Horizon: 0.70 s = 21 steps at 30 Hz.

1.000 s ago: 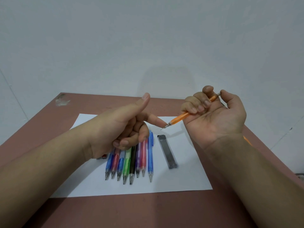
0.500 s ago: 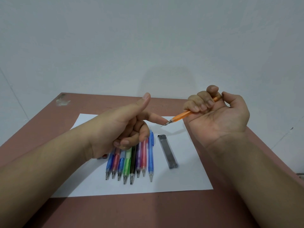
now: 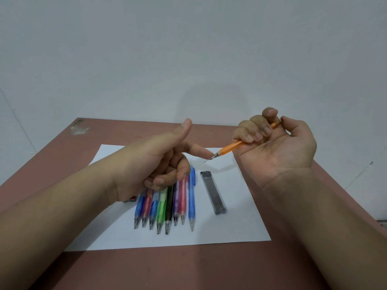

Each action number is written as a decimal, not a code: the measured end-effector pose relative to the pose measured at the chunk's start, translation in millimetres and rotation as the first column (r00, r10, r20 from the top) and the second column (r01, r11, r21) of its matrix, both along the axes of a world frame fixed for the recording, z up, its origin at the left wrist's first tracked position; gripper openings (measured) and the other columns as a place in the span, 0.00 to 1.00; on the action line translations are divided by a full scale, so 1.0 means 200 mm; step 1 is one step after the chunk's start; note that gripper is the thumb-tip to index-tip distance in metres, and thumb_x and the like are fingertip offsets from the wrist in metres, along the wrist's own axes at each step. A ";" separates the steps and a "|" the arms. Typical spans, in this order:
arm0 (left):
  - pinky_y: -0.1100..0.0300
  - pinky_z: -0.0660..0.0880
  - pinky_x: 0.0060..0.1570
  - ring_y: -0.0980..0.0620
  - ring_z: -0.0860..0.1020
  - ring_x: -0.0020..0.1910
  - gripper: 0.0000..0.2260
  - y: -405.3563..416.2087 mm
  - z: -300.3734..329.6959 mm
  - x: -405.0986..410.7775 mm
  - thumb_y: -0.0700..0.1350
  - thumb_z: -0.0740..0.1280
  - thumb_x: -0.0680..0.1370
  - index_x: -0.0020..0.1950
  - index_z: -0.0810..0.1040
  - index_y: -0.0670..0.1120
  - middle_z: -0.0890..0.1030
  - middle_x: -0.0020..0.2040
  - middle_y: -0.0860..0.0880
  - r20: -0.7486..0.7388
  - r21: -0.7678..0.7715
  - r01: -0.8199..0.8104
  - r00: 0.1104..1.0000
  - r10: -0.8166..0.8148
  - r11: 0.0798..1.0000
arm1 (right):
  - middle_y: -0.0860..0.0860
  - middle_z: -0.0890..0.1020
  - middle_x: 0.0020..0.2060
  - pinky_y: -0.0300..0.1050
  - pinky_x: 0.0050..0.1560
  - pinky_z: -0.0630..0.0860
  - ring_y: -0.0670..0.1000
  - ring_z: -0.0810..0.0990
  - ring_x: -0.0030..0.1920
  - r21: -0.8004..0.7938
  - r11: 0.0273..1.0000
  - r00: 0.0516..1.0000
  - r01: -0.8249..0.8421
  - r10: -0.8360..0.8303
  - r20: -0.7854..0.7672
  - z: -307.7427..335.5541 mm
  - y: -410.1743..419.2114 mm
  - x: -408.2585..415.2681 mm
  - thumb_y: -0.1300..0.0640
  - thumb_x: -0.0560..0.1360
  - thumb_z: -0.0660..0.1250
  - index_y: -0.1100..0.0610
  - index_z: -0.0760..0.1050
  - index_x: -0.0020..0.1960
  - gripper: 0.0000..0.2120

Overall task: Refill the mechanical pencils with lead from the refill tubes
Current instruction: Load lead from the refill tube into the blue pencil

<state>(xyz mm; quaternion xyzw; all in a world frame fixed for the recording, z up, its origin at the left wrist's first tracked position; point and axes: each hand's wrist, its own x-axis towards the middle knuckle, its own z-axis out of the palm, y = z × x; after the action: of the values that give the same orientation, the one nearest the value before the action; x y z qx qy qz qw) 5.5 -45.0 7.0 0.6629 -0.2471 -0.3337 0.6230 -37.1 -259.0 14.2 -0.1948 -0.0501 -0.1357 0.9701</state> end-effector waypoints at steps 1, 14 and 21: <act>0.57 0.49 0.27 0.53 0.59 0.21 0.31 0.00 0.00 0.00 0.71 0.56 0.76 0.56 0.85 0.48 0.73 0.32 0.47 0.014 0.002 0.006 1.000 -0.006 1.000 | 0.49 0.62 0.30 0.41 0.29 0.63 0.49 0.60 0.27 -0.003 1.000 1.000 0.001 -0.001 0.002 0.00 0.00 0.00 0.54 0.73 0.54 0.58 0.72 0.37 0.12; 0.61 0.53 0.24 0.52 0.62 0.23 0.16 0.01 -0.01 0.00 0.47 0.63 0.76 0.56 0.84 0.39 0.75 0.35 0.42 0.031 -0.088 -0.016 0.999 0.018 0.996 | 0.49 0.62 0.30 0.41 0.30 0.63 0.49 0.60 0.27 -0.007 1.000 1.000 0.017 -0.017 -0.014 0.00 0.00 -0.01 0.54 0.70 0.56 0.58 0.72 0.37 0.10; 0.61 0.52 0.24 0.52 0.62 0.22 0.14 0.00 -0.02 0.00 0.38 0.59 0.78 0.55 0.84 0.41 0.74 0.35 0.40 -0.005 -0.073 0.013 1.000 -0.013 0.997 | 0.49 0.62 0.29 0.41 0.30 0.63 0.49 0.60 0.27 0.009 1.000 1.000 0.016 -0.015 -0.014 0.00 0.00 0.00 0.54 0.70 0.56 0.58 0.72 0.37 0.10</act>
<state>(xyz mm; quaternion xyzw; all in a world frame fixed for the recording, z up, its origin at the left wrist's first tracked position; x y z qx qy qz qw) 4.9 -44.7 3.3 0.6371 -0.2618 -0.3303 0.6454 -37.3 -258.3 14.0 -0.1915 -0.0414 -0.1421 0.9703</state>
